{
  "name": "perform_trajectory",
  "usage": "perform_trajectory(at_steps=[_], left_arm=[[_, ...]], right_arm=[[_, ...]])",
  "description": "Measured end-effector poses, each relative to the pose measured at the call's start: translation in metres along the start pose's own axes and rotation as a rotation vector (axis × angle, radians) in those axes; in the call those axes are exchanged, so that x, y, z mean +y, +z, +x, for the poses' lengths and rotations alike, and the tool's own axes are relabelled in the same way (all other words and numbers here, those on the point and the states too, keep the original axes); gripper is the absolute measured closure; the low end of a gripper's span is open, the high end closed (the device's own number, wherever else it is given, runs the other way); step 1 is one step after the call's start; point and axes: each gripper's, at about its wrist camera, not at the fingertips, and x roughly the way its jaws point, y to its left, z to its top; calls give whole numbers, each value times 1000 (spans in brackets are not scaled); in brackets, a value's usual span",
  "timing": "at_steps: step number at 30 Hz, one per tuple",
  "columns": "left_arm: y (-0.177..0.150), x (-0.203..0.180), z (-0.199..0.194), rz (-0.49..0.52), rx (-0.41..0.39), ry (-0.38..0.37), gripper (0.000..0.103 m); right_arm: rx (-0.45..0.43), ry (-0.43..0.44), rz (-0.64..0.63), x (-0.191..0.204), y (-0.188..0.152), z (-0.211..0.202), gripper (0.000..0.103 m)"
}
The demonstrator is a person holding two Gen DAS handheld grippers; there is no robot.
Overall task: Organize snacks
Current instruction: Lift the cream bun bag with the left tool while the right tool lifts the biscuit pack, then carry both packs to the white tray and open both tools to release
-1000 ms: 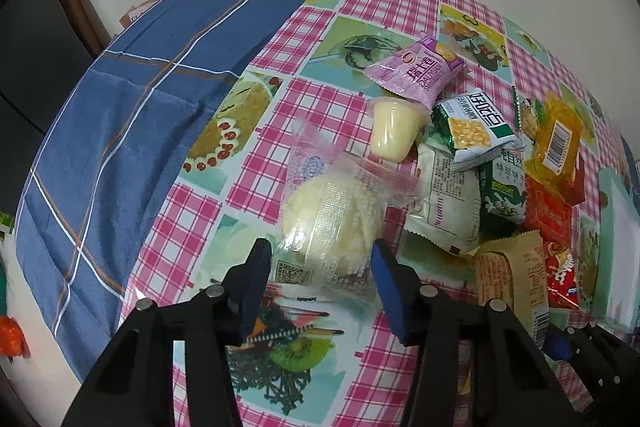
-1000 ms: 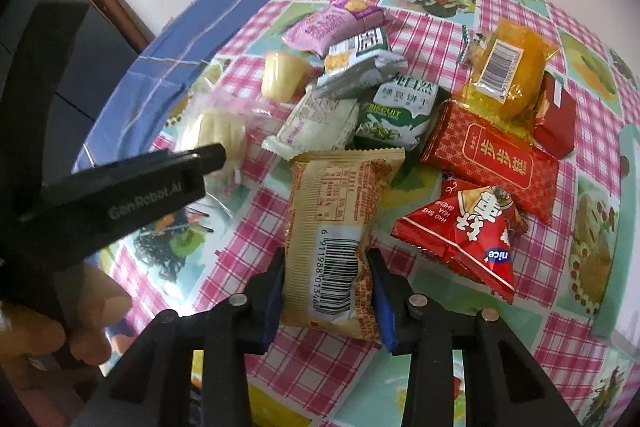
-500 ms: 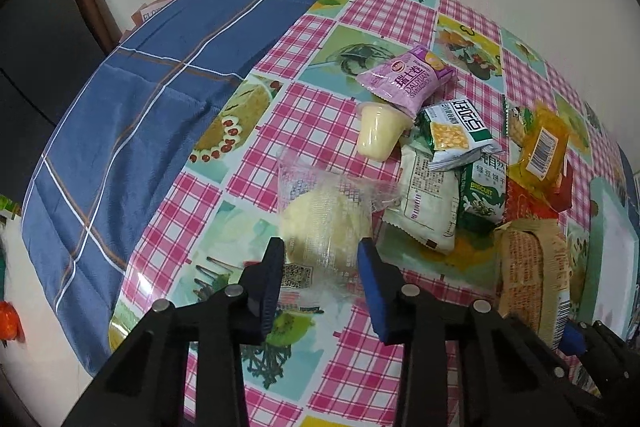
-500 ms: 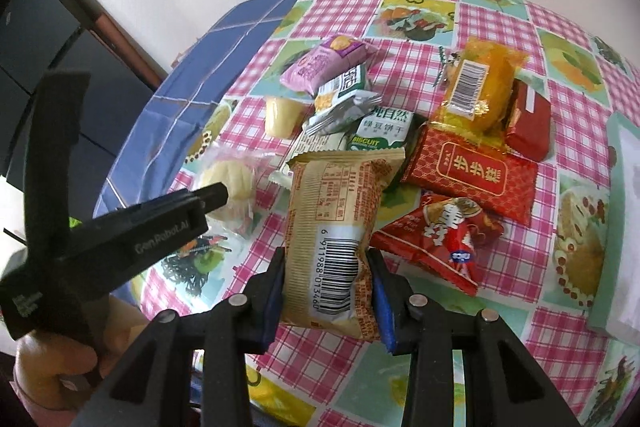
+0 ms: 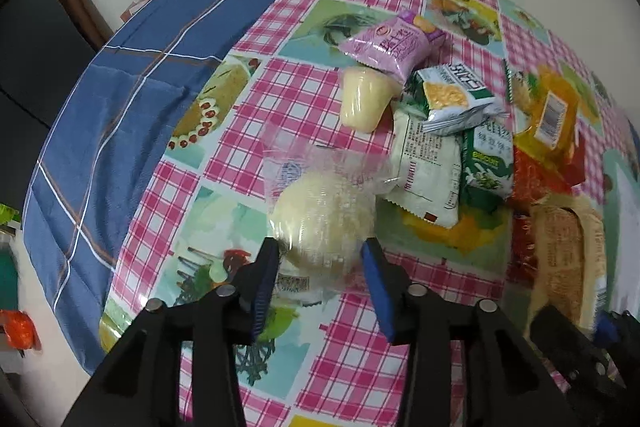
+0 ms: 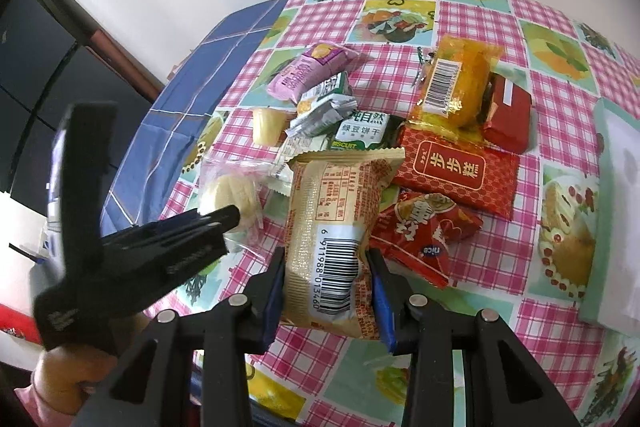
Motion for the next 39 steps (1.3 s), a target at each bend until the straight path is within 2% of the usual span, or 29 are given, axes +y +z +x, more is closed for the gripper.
perform_trajectory(at_steps=[8, 13, 19, 28, 34, 39], left_arm=[[7, -7, 12, 19, -21, 37, 49], [8, -8, 11, 12, -42, 46, 52], [7, 4, -2, -66, -56, -15, 59], [7, 1, -42, -112, -135, -21, 59], [13, -37, -77, -50, -197, -79, 59], [13, -101, -90, 72, -205, -152, 59]], right_arm=[[25, -13, 10, -4, -2, 8, 62], [28, -11, 16, -5, -3, 8, 62], [3, 9, 24, -6, -1, 1, 62], [-55, 42, 66, -17, 4, -21, 62], [-125, 5, 180, -60, 12, -48, 62], [-175, -146, 305, -117, 10, -69, 62]])
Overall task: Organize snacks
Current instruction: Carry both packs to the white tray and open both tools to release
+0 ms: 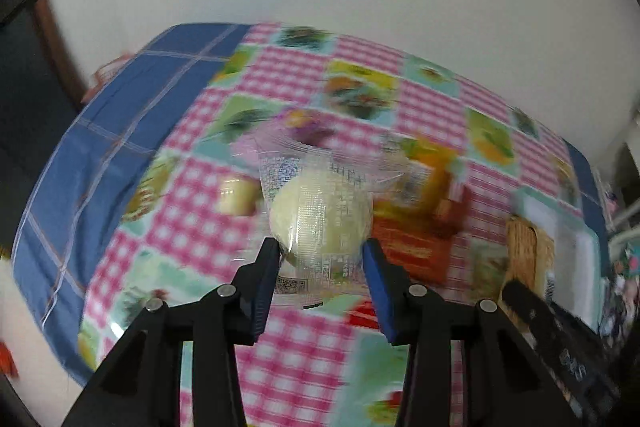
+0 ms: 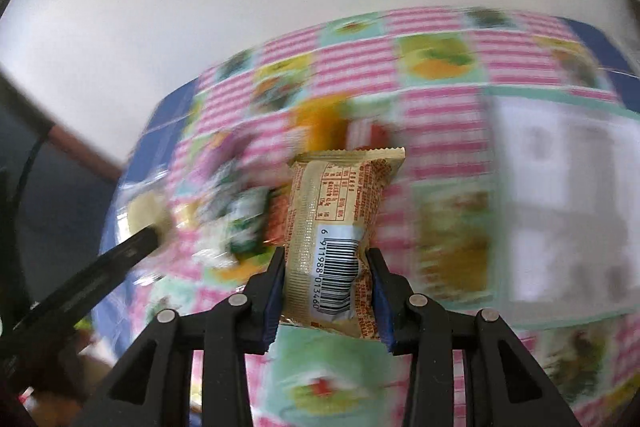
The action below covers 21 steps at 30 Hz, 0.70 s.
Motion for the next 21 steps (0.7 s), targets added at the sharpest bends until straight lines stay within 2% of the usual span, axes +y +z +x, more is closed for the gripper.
perform_trajectory(at_steps=[8, 13, 21], left_arm=[[-1, -114, 9, 206, 4, -114, 58], [-5, -177, 30, 311, 21, -178, 58], [-8, -240, 62, 409, 40, -253, 58]], right_arm=[[-48, -190, 186, -99, 19, -14, 62], [-67, -233, 274, -146, 23, -19, 62], [-99, -315, 382, -195, 32, -22, 62]])
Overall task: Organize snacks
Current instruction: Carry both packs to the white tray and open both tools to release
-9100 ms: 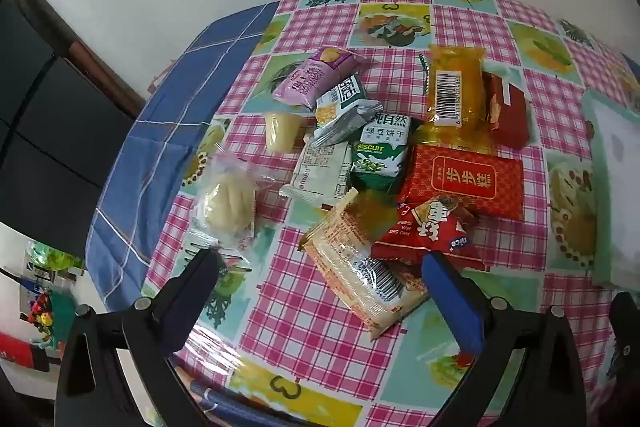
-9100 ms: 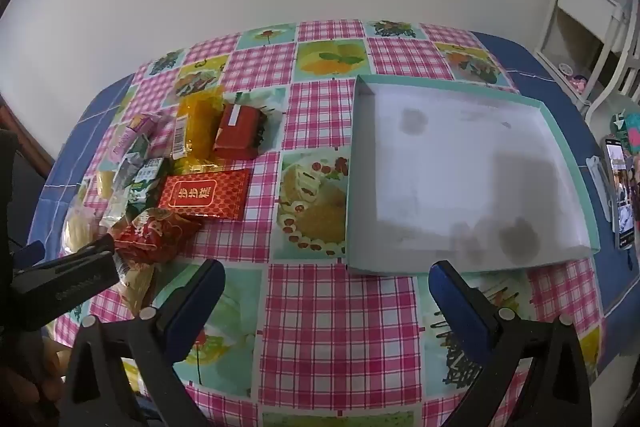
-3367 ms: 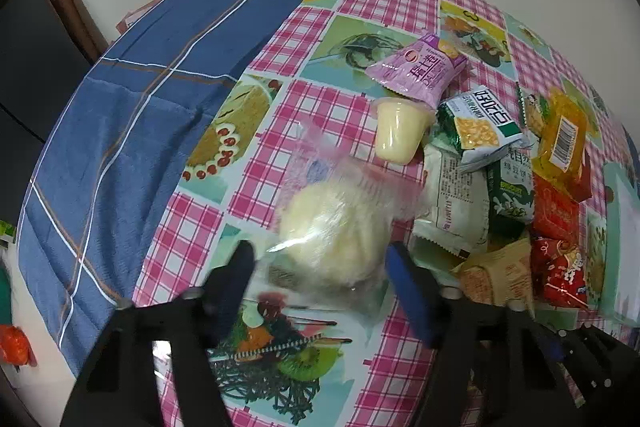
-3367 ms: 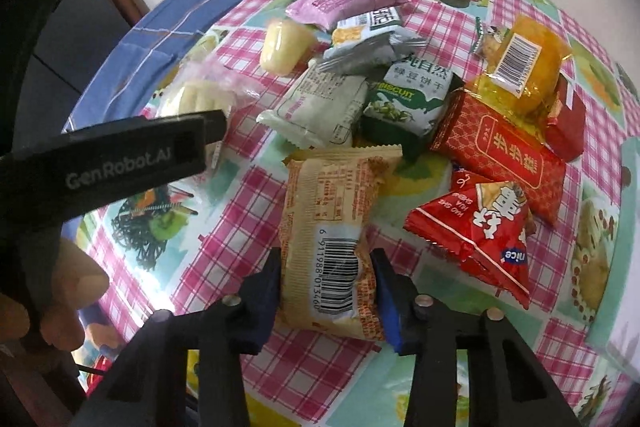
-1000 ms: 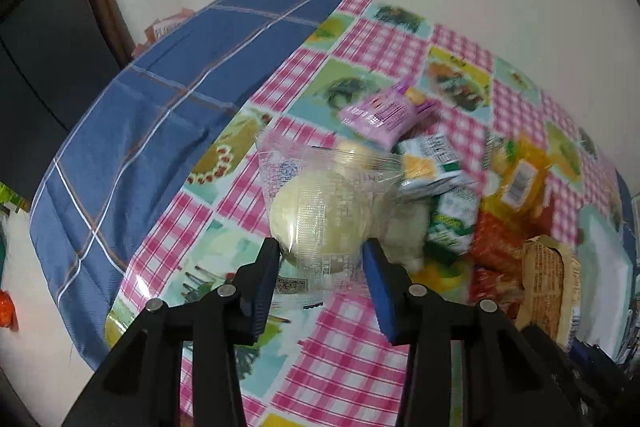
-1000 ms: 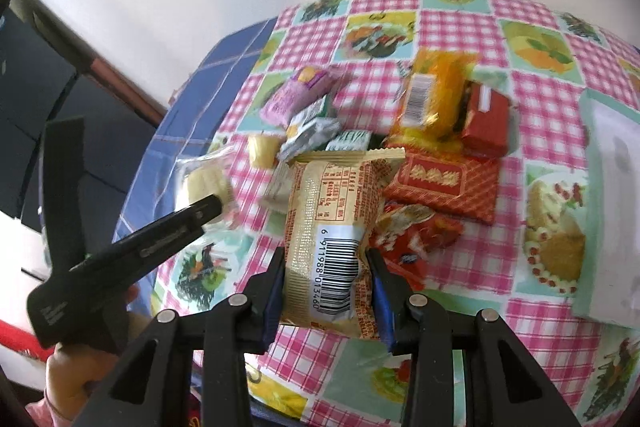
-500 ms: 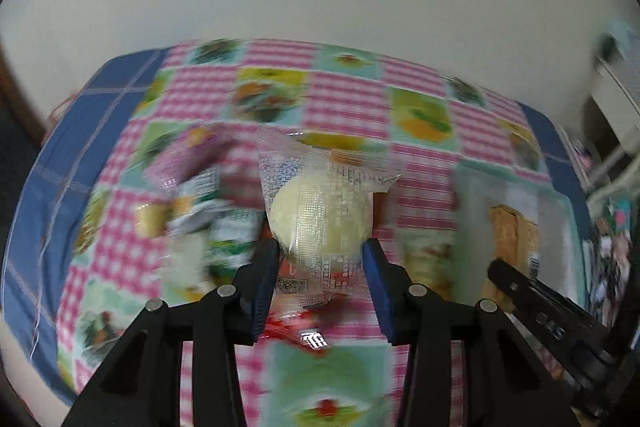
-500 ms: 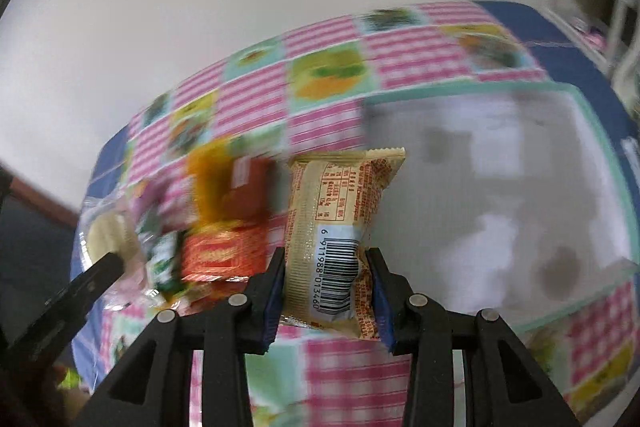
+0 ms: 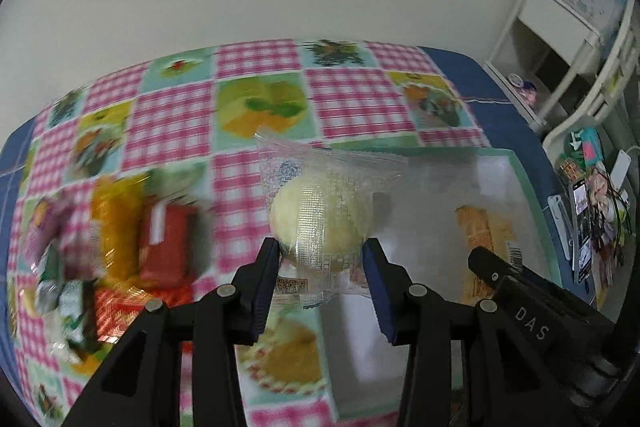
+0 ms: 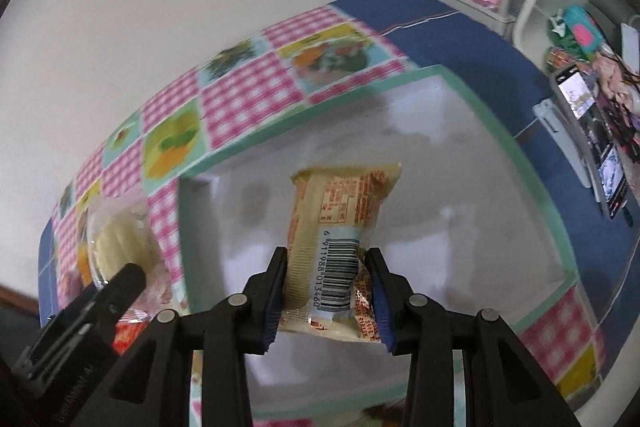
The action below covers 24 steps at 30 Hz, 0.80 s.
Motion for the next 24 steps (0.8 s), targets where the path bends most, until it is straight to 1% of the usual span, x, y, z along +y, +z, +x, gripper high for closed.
perform_trajectory(at_steps=[3, 5, 10, 15, 17, 20, 24], left_arm=[[8, -11, 18, 13, 7, -41, 58], [11, -14, 28, 17, 12, -62, 58], [14, -19, 55, 20, 27, -72, 59], [16, -11, 67, -24, 41, -80, 58], [16, -6, 66, -46, 48, -63, 57], [16, 2, 63, -58, 46, -17, 57], [16, 14, 61, -82, 61, -8, 57]], right_arm=[[-8, -23, 23, -9, 10, 7, 62], [-32, -45, 30, -14, 16, 10, 62], [-46, -85, 29, -20, 27, 25, 62], [-23, -92, 25, -18, 29, 37, 62], [-17, -97, 9, -15, 28, 39, 62], [-5, -117, -17, -9, 26, 39, 62], [11, -105, -43, 1, 23, 34, 62]])
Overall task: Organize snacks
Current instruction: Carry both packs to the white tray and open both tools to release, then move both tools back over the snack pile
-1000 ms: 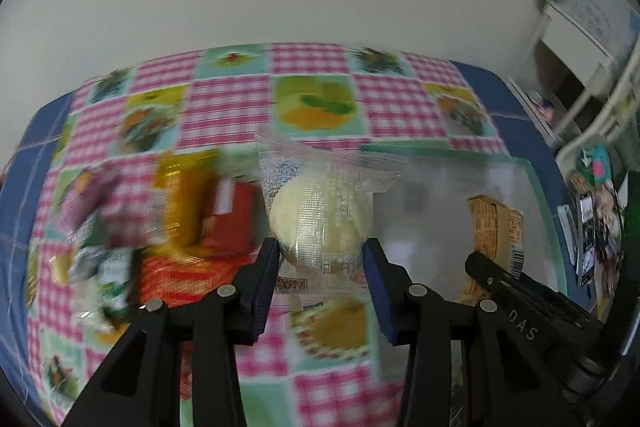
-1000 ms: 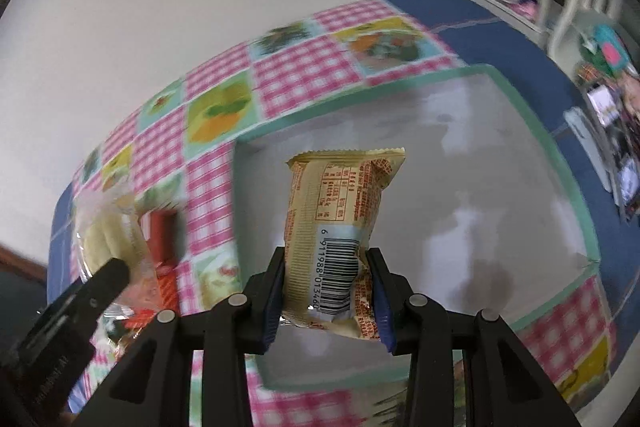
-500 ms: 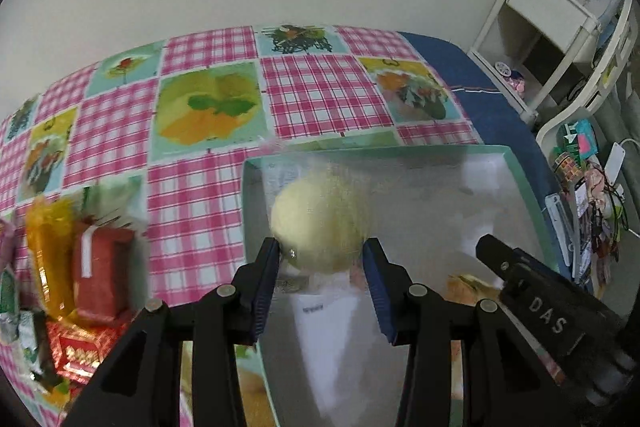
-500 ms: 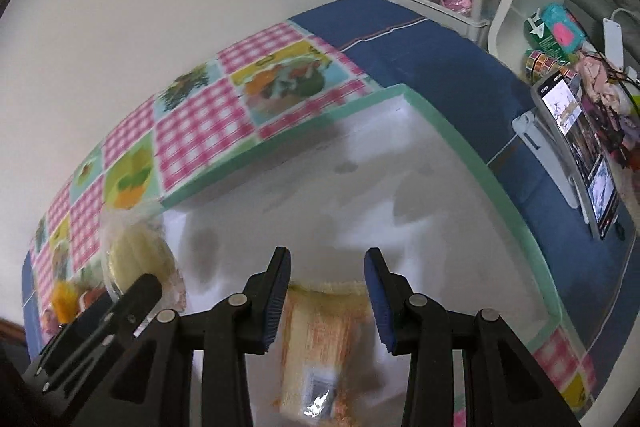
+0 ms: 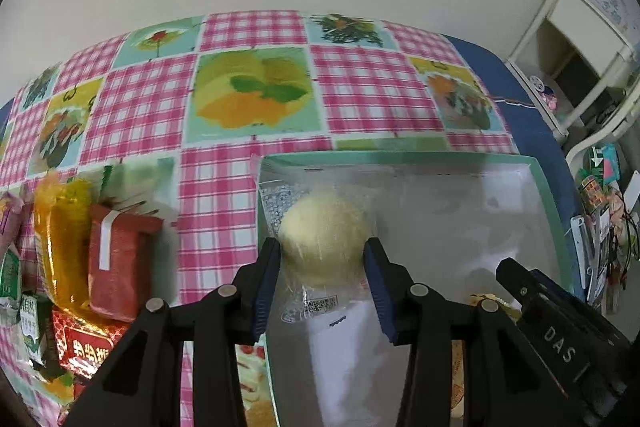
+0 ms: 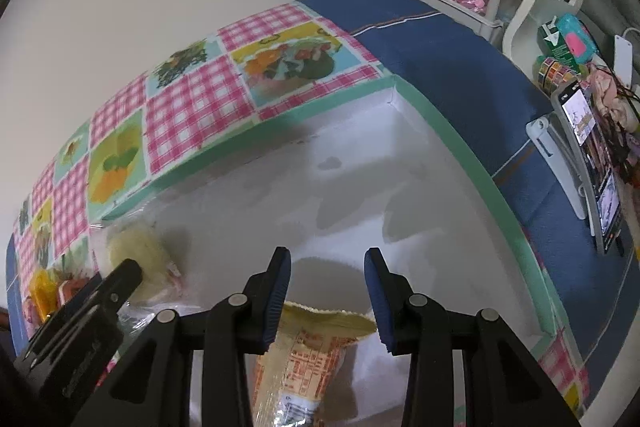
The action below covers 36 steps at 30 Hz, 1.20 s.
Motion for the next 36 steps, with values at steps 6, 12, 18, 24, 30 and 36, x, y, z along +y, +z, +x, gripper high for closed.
perform_trajectory(at_steps=[6, 12, 18, 24, 30, 36], left_arm=[[1, 14, -11, -24, 29, 17, 43], [-1, 20, -36, -53, 22, 9, 25], [-9, 43, -61, -89, -12, 107, 13], [-27, 88, -83, -153, -40, 231, 8], [-49, 131, -108, -215, -81, 304, 3], [-69, 163, -132, -244, -121, 385, 1]], right_arm=[[23, 26, -64, 19, -5, -8, 57], [28, 28, -94, 27, -11, -15, 38], [20, 42, -125, 37, -21, -26, 22], [15, 77, -184, 57, -39, -36, 7], [-11, 98, -240, 77, -54, -50, 0], [-3, 149, -256, 96, -74, -57, 0]])
